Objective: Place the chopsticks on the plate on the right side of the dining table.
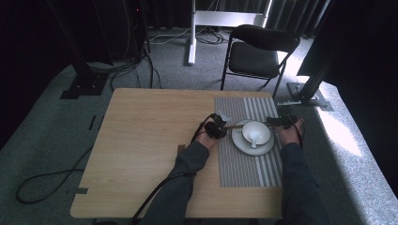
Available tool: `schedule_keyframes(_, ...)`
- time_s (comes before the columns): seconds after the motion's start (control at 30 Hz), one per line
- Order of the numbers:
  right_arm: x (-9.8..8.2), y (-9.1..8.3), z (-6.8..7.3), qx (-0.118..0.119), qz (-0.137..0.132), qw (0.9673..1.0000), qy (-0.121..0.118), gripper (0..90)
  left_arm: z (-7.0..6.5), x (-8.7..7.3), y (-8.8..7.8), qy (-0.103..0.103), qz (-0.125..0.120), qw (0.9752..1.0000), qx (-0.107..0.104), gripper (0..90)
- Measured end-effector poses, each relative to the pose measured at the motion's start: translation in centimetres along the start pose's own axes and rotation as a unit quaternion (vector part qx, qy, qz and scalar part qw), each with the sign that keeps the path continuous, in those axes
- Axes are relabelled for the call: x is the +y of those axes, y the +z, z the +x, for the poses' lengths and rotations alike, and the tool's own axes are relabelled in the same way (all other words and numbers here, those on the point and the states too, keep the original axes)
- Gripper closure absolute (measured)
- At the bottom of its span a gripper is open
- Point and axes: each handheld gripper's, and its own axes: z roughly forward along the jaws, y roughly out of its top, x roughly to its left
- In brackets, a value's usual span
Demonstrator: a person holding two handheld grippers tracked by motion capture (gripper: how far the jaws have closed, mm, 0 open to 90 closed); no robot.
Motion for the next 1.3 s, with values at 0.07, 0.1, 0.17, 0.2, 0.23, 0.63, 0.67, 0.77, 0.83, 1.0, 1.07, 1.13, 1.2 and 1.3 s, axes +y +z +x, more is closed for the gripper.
schedule_keyframes(0.07, -0.1, -0.1, 0.0, 0.002, -0.001, 1.0000, 0.000, 36.5, 0.0, 0.0, 0.0, 0.000, 0.000, 1.0000, 0.000, 73.5)
schedule_keyframes(0.1, -0.2, -0.1, -0.1, 0.002, -0.001, 1.0000, 0.001, 36.5, 0.0, 0.0, 0.1, 0.000, 0.000, 1.0000, 0.000, 73.4)
schedule_keyframes(0.17, -0.3, -0.2, -0.1, 0.004, -0.001, 1.0000, 0.003, 36.5, 0.0, 0.0, 0.1, 0.001, 0.000, 1.0000, 0.000, 73.0)
schedule_keyframes(0.2, -0.3, -0.2, -0.1, 0.003, -0.001, 1.0000, 0.003, 36.5, -0.1, 0.1, 0.1, 0.001, 0.000, 1.0000, 0.000, 73.0)
schedule_keyframes(0.23, -0.4, -0.2, -0.1, 0.003, -0.001, 1.0000, 0.003, 36.5, -0.1, 0.1, 0.1, 0.002, 0.000, 1.0000, 0.000, 72.8)
schedule_keyframes(0.63, -0.7, -0.6, -0.3, 0.002, -0.002, 1.0000, 0.004, 36.4, 0.0, 0.3, 0.3, -0.001, 0.000, 1.0000, 0.001, 71.6)
schedule_keyframes(0.67, -0.8, -0.6, -0.4, 0.003, -0.002, 1.0000, 0.005, 36.4, 0.0, 0.4, 0.3, -0.001, 0.000, 1.0000, 0.001, 71.4)
schedule_keyframes(0.77, -0.9, -0.8, -0.4, 0.003, -0.004, 1.0000, 0.007, 36.4, 0.1, 0.4, 0.3, -0.001, 0.000, 1.0000, 0.001, 70.7)
schedule_keyframes(0.83, -1.0, -0.9, -0.4, 0.001, -0.004, 1.0000, 0.005, 36.5, 0.1, 0.5, 0.3, -0.001, 0.001, 1.0000, 0.002, 70.7)
schedule_keyframes(1.0, -1.1, -1.0, -0.6, 0.000, -0.004, 1.0000, 0.006, 36.5, 0.1, 0.5, 0.5, 0.002, 0.003, 1.0000, 0.003, 70.4)
schedule_keyframes(1.07, -1.1, -1.0, -0.7, 0.000, -0.005, 1.0000, 0.007, 36.6, 0.1, 0.6, 0.5, 0.002, 0.003, 1.0000, 0.004, 70.4)
schedule_keyframes(1.13, -1.1, -1.1, -0.7, 0.000, -0.005, 1.0000, 0.006, 36.7, 0.1, 0.7, 0.6, 0.003, 0.003, 1.0000, 0.005, 70.4)
schedule_keyframes(1.2, -1.2, -1.1, -0.7, 0.001, -0.004, 1.0000, 0.007, 36.7, 0.1, 0.7, 0.6, 0.004, 0.004, 1.0000, 0.005, 70.4)
schedule_keyframes(1.3, -1.2, -1.1, -0.7, 0.001, -0.003, 1.0000, 0.008, 36.7, 0.1, 0.8, 0.7, 0.002, 0.004, 1.0000, 0.006, 70.0)
